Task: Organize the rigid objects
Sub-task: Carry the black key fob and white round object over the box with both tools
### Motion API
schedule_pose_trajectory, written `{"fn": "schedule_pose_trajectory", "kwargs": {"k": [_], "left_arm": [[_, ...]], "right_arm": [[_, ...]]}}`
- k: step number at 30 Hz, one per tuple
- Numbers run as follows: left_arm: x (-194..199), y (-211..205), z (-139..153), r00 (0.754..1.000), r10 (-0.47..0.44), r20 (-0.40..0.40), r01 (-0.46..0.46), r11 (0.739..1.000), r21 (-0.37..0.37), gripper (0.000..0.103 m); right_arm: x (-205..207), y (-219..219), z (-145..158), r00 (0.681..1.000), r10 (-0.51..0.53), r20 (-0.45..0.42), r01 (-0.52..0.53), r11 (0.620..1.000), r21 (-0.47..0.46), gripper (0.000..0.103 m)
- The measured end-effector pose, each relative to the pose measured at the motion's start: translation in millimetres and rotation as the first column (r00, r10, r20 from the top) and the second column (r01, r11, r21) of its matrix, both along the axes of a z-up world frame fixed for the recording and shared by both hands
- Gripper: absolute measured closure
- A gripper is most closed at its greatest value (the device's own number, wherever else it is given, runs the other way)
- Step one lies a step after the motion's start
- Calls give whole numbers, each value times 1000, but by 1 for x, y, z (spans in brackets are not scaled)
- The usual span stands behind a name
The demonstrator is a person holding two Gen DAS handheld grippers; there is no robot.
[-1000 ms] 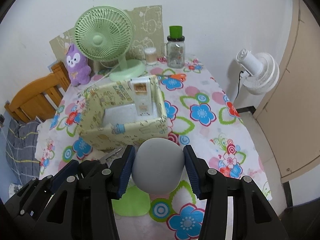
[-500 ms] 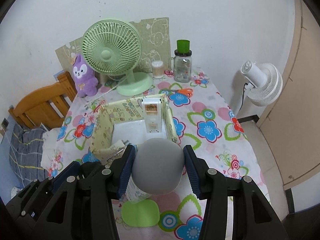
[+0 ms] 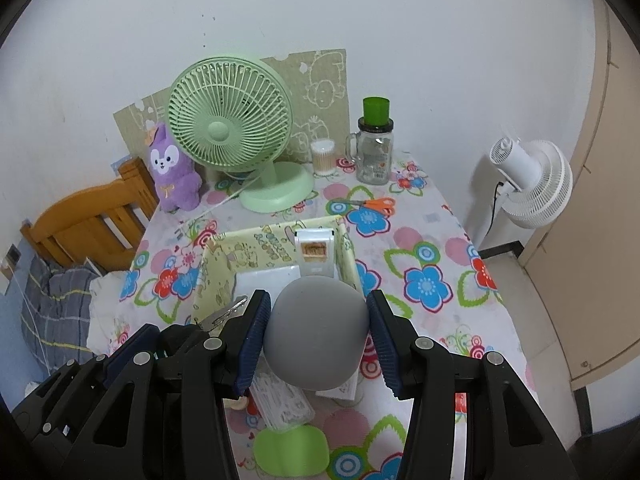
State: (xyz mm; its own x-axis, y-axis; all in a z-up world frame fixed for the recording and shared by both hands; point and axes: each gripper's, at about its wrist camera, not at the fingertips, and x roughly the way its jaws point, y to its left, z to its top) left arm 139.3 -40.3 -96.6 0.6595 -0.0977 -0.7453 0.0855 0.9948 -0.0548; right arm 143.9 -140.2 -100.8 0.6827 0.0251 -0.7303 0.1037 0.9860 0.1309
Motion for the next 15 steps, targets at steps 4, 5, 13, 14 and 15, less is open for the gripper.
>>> {"fn": "schedule_pose_trajectory", "kwargs": {"k": [4, 5, 13, 14, 15], "left_arm": [[7, 1, 0, 1000, 5, -1, -5, 1000, 1, 67], [9, 0, 0, 1000, 5, -1, -5, 1000, 1, 67], [27, -1, -3, 1000, 8, -9, -8, 1000, 2, 67], [30, -1, -3, 1000, 9, -11, -9, 1000, 2, 67], [33, -1, -4, 1000, 9, -15, -9, 1000, 2, 67]], "right_arm": [[8, 0, 0, 1000, 3, -1, -3, 1000, 2, 50], [10, -1, 0, 1000, 2, -1, -2, 1000, 1, 50], [29, -3, -3, 1000, 0, -10, 0, 1000, 2, 50], [31, -3, -4, 1000, 1, -12, -1, 1000, 1, 50], [34, -3, -5, 1000, 1, -13, -1, 1000, 1, 50]]}}
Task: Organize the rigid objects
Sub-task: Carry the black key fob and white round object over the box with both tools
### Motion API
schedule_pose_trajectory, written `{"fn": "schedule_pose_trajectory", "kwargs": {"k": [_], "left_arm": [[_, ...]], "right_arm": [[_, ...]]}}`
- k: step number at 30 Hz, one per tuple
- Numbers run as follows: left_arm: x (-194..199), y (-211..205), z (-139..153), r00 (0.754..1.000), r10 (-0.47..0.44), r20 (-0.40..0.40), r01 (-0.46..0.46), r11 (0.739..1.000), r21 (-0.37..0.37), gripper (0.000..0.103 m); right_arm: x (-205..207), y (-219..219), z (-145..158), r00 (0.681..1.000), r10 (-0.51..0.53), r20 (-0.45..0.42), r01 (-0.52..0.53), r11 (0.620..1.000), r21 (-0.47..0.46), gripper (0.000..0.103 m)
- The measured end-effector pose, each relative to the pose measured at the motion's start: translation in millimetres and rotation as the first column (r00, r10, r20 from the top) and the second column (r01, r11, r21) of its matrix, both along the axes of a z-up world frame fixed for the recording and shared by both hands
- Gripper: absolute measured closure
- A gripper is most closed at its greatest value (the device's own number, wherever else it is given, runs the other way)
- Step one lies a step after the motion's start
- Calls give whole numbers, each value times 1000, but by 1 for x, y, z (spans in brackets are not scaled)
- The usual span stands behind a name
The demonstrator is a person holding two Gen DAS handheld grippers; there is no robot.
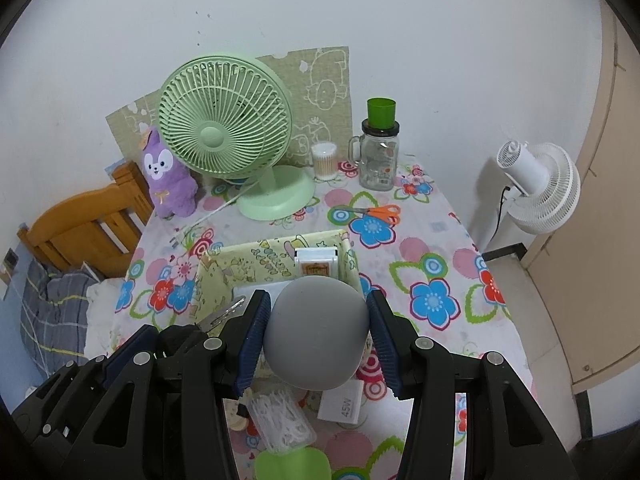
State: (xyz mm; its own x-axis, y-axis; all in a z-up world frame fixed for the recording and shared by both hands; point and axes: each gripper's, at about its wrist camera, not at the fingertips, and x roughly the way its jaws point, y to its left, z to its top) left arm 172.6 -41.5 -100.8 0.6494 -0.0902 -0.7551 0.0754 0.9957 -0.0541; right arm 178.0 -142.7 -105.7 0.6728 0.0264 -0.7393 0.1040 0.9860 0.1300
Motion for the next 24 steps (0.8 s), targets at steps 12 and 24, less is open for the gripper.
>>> {"fn": "schedule_pose_trajectory", "kwargs": {"k": [12, 24], "left_arm": [[37, 4, -14, 999, 43, -26, -43, 999, 5, 67], [71, 7, -46, 995, 64, -74, -63, 998, 18, 67]], "right_arm": [[43, 2, -14, 1000, 18, -20, -18, 1000, 8, 50], [81, 6, -49, 997, 21, -73, -19, 1000, 22, 50]]}}
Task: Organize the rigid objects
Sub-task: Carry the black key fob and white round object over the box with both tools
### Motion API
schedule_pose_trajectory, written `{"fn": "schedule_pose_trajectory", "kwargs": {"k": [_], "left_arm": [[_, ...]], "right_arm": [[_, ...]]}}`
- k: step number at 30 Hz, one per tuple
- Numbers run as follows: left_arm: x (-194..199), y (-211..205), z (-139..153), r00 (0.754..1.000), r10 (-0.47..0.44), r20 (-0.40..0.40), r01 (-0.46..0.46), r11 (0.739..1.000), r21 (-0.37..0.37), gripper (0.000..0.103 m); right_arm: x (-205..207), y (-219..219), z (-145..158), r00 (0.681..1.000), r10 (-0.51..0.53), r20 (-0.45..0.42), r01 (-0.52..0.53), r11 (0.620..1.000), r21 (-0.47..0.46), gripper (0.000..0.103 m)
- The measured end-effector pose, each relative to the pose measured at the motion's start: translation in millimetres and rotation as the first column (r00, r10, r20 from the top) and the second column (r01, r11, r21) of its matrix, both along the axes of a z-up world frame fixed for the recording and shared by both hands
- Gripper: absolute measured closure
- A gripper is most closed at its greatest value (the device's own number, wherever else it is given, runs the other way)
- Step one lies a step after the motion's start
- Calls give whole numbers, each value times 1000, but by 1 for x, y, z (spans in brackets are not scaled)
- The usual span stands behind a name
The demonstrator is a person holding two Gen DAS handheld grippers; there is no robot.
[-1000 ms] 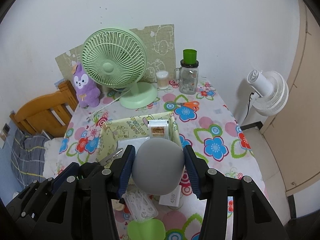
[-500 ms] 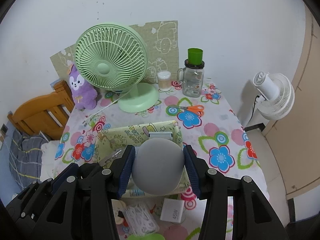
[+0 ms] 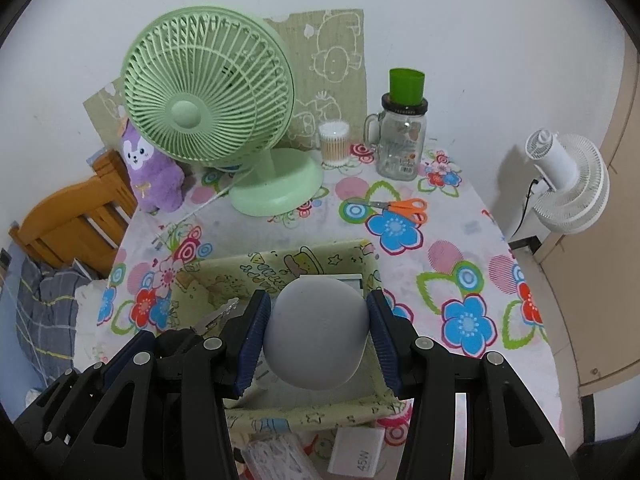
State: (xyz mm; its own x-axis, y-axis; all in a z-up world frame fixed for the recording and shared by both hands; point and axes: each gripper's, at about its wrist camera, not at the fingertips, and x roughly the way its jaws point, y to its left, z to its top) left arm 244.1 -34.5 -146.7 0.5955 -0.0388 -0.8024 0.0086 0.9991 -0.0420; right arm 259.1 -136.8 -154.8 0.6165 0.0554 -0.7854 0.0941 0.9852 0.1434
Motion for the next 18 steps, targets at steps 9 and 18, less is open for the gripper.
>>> {"fn": "schedule_pose_trajectory", "kwargs": {"k": [9, 18], "left_arm": [[19, 3, -18, 999, 13, -29, -13, 1000, 4, 67], [34, 4, -35, 998, 26, -55, -26, 1000, 2, 67]], "right_arm": [[20, 4, -19, 1000, 13, -22, -13, 1000, -6, 50], [38, 5, -37, 998, 30, -47, -31, 999, -17, 50]]}}
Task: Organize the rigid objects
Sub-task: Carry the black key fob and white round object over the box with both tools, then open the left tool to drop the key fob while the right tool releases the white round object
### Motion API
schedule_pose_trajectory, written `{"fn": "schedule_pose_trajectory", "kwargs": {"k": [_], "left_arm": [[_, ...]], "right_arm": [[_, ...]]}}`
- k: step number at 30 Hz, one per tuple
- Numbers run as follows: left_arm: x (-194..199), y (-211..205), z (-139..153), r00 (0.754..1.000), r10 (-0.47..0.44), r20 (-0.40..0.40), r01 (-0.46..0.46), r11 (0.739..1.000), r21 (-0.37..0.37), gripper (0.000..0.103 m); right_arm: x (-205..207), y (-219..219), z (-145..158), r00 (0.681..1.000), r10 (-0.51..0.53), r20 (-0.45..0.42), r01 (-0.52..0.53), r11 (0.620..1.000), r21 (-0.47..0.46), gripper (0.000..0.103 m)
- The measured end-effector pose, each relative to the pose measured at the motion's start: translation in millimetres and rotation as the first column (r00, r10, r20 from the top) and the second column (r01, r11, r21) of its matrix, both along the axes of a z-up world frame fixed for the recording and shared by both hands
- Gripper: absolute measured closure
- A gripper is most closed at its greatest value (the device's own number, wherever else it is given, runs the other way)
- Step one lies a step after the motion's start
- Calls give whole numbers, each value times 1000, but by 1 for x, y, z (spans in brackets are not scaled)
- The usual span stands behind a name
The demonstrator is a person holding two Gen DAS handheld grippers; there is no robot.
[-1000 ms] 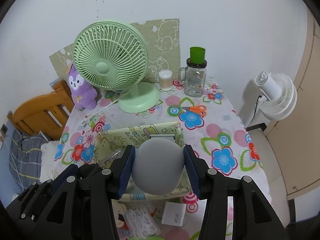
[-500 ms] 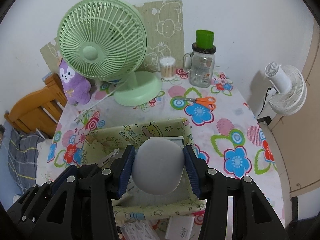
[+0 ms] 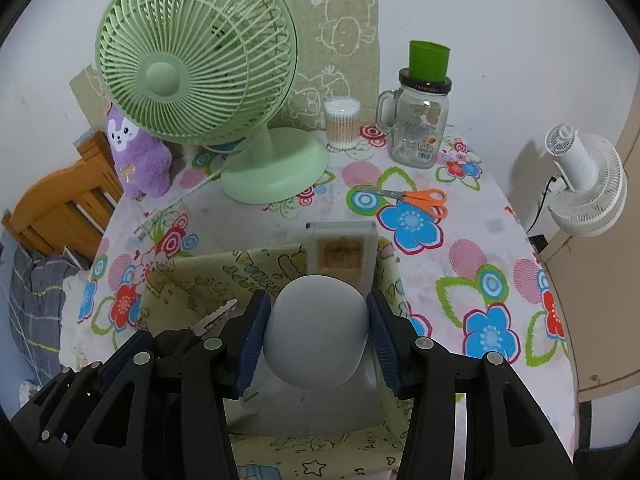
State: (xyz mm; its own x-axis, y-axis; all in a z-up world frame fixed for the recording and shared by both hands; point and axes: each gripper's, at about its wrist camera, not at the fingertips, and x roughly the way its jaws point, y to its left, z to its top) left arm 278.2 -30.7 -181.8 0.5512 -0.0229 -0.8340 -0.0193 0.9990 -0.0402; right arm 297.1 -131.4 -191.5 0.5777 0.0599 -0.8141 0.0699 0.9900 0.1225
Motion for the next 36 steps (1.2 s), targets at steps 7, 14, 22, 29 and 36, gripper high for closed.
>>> {"fn": "schedule_pose_trajectory", "kwargs": {"k": [7, 14, 22, 29, 36], "left_arm": [[9, 2, -10, 1000, 8, -13, -8, 1000, -5, 66], [14, 5, -18, 1000, 9, -26, -10, 1000, -21, 46], [13, 6, -16, 1000, 0, -31, -2, 999, -51, 29], [8, 4, -16, 999, -35, -35, 33, 998, -57, 22], [4, -1, -11, 999, -44, -32, 43, 999, -34, 16]], "right_arm": [[10, 3, -10, 1000, 12, -8, -12, 1000, -1, 50], [16, 6, -19, 1000, 10, -28, -10, 1000, 22, 50], [16, 6, -17, 1000, 12, -17, -11, 998, 58, 50], [15, 8, -19, 998, 62, -29, -58, 991, 122, 38], [8, 4, -14, 998, 64, -10, -63, 994, 87, 13]]}}
